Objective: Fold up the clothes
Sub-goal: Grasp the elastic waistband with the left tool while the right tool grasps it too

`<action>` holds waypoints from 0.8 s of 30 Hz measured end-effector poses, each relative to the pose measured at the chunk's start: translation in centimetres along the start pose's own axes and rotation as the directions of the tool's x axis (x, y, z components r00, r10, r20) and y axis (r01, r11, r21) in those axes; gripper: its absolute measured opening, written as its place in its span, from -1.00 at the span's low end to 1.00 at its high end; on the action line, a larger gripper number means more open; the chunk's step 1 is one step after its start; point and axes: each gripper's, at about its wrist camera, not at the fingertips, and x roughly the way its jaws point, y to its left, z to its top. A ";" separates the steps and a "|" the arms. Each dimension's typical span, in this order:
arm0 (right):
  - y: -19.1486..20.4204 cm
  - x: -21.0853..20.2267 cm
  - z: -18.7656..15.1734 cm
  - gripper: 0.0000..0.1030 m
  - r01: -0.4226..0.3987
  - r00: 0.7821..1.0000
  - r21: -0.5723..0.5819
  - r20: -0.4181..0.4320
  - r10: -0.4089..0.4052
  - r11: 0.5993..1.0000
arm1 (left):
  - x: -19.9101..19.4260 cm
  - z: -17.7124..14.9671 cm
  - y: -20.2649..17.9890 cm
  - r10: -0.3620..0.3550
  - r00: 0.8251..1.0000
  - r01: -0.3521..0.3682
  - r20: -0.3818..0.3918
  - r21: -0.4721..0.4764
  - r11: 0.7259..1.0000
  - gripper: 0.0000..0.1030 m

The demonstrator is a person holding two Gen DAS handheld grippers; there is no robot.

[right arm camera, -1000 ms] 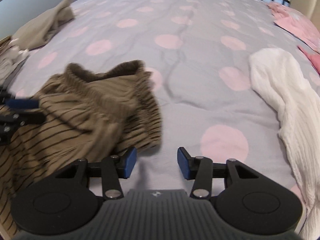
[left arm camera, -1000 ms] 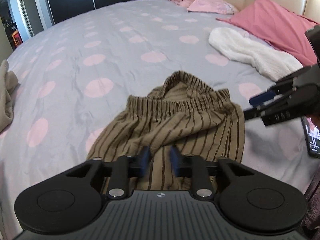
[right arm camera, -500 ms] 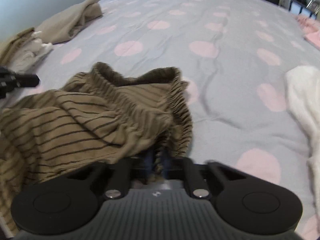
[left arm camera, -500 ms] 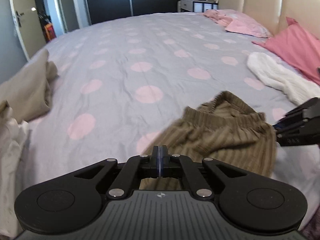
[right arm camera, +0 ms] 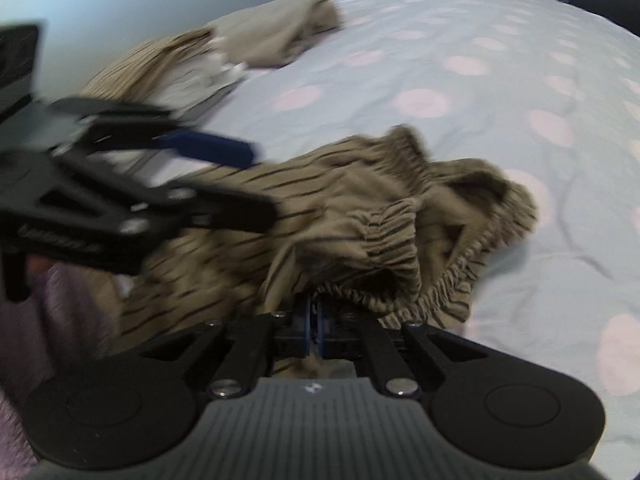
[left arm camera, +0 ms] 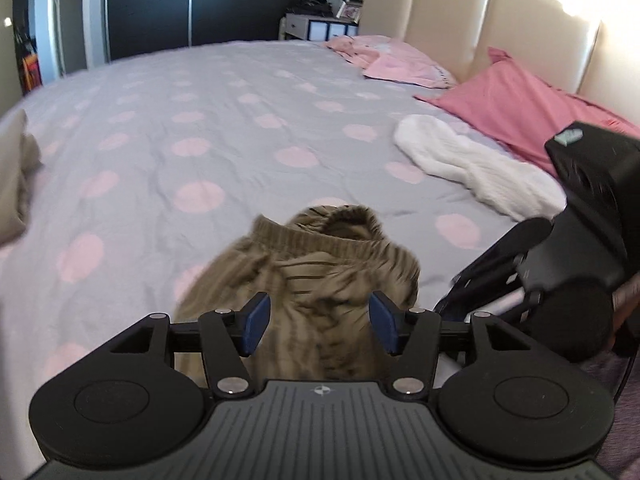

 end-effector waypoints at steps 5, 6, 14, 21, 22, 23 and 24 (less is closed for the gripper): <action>2.5 0.9 -1.5 -0.93 -0.097 0.992 -0.051 -0.087 0.092 0.994 | 0.5 -0.3 -0.9 -0.036 0.999 0.036 -0.035 0.001 0.999 0.04; 2.8 1.0 -1.9 -0.93 -0.117 0.988 -0.057 -0.103 0.111 0.991 | 0.7 -0.3 -1.1 -0.040 0.998 0.040 -0.042 0.005 0.999 0.04; 4.3 1.3 -3.3 -0.93 -0.167 0.975 -0.099 -0.166 0.150 0.981 | 2.9 0.1 -2.4 -0.013 0.997 0.012 -0.073 -0.010 1.000 0.08; 3.8 0.7 -3.5 -0.91 -0.141 0.978 -0.078 -0.166 0.126 0.987 | 5.1 -0.9 -3.6 0.111 0.980 -0.093 -0.167 0.112 0.989 -0.51; 3.6 0.6 -3.5 -0.87 -0.132 0.979 -0.072 -0.168 0.118 0.989 | 5.0 -0.9 -3.3 0.118 0.978 -0.101 -0.171 0.104 0.989 -0.55; 3.4 0.6 -3.5 -0.84 -0.123 0.979 -0.067 -0.170 0.110 0.990 | 4.8 -0.9 -3.0 0.120 0.978 -0.105 -0.171 0.093 0.990 -0.60; 3.0 0.4 -3.5 -0.78 -0.111 0.981 -0.059 -0.167 0.099 0.992 | 4.6 -0.9 -2.6 0.120 0.978 -0.107 -0.170 0.083 0.991 -0.61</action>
